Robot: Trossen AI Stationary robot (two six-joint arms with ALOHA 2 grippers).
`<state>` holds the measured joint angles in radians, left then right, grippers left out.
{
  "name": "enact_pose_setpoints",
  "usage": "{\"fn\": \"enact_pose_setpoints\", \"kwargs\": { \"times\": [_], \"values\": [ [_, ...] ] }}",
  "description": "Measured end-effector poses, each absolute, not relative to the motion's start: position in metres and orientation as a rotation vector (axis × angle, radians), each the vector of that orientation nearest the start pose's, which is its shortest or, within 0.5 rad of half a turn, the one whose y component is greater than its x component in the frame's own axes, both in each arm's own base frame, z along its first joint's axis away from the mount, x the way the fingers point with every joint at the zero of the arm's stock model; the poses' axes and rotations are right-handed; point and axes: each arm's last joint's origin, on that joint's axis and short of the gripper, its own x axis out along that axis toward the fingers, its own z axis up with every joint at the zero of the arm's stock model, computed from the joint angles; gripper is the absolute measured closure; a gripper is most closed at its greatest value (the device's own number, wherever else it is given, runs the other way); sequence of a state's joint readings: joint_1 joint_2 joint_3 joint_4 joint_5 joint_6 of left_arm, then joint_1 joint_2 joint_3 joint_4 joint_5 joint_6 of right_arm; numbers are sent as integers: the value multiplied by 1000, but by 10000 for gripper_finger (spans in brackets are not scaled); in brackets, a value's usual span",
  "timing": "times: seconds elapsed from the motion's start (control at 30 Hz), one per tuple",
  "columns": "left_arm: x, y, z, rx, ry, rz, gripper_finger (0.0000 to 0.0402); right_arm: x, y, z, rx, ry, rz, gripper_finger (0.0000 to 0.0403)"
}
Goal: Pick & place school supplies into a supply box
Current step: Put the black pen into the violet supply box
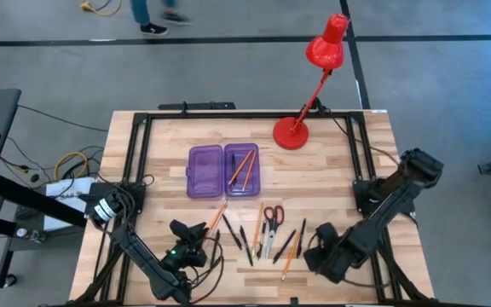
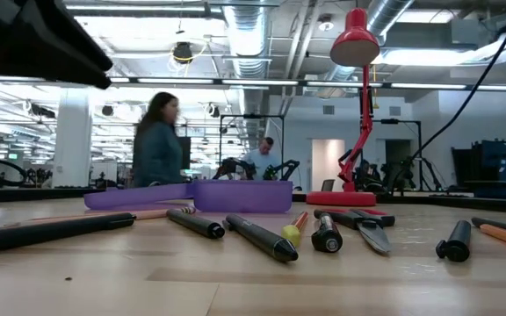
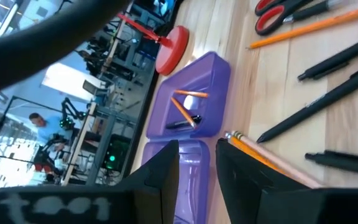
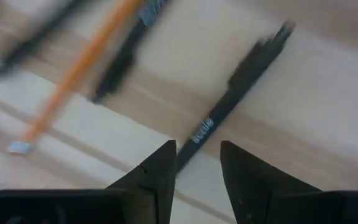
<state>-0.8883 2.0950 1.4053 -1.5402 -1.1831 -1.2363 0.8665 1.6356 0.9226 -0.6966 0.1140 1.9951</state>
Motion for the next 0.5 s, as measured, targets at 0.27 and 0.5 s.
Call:
{"fn": "enact_pose_setpoints", "kwargs": {
  "times": [0.27, 0.5],
  "values": [
    [218, -235, 152, 791, 695, 709, 307, 193, 220, 141, 898, 1249, -790, 285],
    [218, -236, 152, 775, 676, 711, 307, 191, 214, 142, 893, 1246, -867, 285]
  ]
}}
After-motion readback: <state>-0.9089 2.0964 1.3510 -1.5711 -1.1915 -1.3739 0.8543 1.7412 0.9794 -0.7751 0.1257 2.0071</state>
